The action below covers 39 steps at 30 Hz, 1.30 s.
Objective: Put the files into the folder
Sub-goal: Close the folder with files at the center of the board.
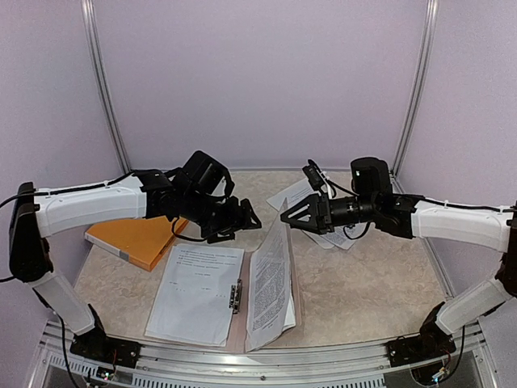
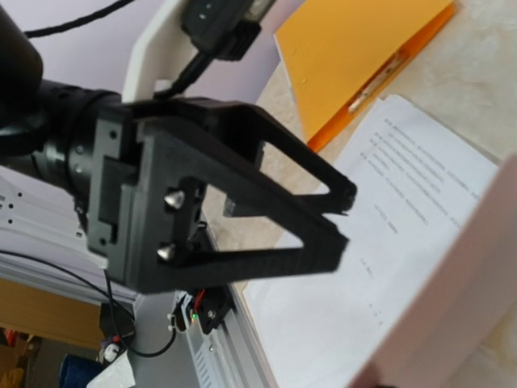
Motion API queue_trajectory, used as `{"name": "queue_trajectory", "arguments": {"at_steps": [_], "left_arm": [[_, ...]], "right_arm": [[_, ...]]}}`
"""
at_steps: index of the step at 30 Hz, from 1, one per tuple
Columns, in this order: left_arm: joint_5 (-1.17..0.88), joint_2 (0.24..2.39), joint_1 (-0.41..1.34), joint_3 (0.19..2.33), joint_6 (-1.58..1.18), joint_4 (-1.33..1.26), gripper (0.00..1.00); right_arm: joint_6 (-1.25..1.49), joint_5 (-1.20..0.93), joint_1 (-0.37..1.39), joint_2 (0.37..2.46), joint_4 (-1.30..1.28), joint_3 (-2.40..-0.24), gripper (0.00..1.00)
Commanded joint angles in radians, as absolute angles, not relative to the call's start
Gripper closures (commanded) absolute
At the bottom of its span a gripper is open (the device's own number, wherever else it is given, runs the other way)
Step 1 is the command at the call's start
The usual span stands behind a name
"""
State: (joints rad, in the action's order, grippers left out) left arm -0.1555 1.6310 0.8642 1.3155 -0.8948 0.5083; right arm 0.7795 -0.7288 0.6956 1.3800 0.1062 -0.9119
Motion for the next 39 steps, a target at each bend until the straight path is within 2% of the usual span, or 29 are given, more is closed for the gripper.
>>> {"name": "queue_trajectory", "arguments": {"at_steps": [1,19,29,39], "left_arm": [[-0.136,1.579,0.85,1.276,-0.905,0.521,0.18],[-0.1,1.374,0.729,1.133,-0.914,0.621,0.17],[-0.006,1.162,0.616,1.078,-0.901,0.775,0.15],[0.038,1.043,0.555,1.081,-0.874,0.87,0.14]], "right_arm": [[0.768,-0.715,0.735,1.424,0.116,-0.977,0.4],[0.737,-0.716,0.853,1.646,0.096,-1.211,0.31],[0.709,-0.719,0.905,1.848,0.111,-1.347,0.3],[0.694,-0.718,0.939,2.084,0.125,-1.468,0.3]]}}
